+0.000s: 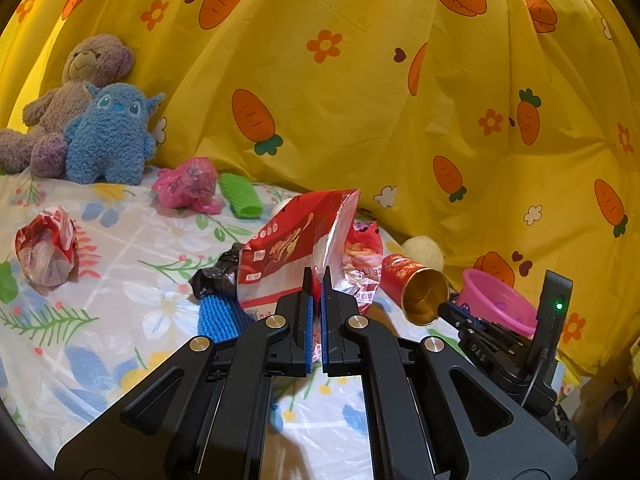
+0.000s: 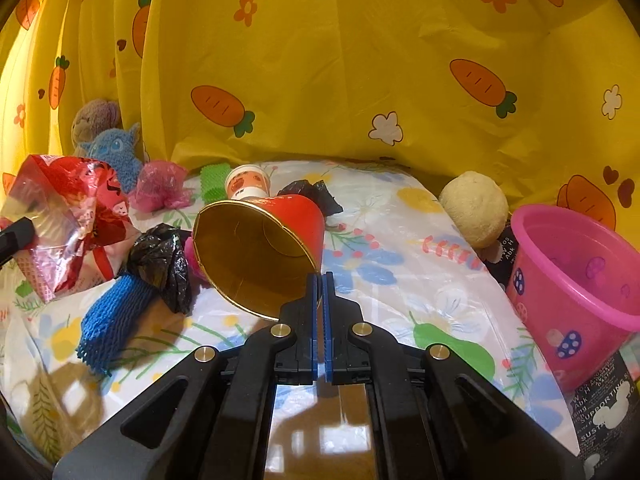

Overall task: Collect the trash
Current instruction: 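Carry the snack bag and red cup to the pink bucket and release both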

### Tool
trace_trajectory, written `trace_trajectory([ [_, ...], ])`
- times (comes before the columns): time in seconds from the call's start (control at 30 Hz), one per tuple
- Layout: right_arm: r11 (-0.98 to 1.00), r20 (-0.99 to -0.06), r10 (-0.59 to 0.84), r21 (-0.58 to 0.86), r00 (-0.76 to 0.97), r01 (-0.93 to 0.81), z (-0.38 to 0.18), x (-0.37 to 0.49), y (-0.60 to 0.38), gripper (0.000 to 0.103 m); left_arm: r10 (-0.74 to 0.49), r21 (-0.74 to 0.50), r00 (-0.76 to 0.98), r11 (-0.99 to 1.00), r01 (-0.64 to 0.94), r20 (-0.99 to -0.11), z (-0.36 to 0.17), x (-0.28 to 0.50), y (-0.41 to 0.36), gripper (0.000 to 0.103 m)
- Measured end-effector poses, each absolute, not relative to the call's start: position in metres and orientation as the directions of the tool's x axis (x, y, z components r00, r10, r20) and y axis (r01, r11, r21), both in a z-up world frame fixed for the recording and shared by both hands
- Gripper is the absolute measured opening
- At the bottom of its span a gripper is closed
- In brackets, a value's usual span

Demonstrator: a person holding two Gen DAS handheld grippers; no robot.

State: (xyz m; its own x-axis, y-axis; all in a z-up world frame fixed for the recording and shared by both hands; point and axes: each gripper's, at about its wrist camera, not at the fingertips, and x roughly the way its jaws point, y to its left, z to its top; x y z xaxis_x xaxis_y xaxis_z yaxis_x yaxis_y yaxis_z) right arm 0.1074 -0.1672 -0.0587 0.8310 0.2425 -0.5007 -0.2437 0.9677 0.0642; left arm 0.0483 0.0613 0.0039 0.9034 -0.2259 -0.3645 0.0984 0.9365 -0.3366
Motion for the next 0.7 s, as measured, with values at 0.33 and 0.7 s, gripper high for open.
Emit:
trace_trajectory([
  [0.33, 0.977, -0.406, 0.213, 0.086, 0.889, -0.195, -0.029, 0.071, -0.204, 0.003, -0.306, -0.311, 0.899, 0.927, 0.208, -0.313, 0.027, 0.054, 0.018, 0.002],
  [0.7, 0.993, -0.330, -0.027, 0.096, 0.944, 0.062, 0.005, 0.061, -0.300, 0.003, -0.547, -0.293, 0.798, 0.829, 0.476, -0.251, 0.066, 0.100, -0.109, 0.002],
])
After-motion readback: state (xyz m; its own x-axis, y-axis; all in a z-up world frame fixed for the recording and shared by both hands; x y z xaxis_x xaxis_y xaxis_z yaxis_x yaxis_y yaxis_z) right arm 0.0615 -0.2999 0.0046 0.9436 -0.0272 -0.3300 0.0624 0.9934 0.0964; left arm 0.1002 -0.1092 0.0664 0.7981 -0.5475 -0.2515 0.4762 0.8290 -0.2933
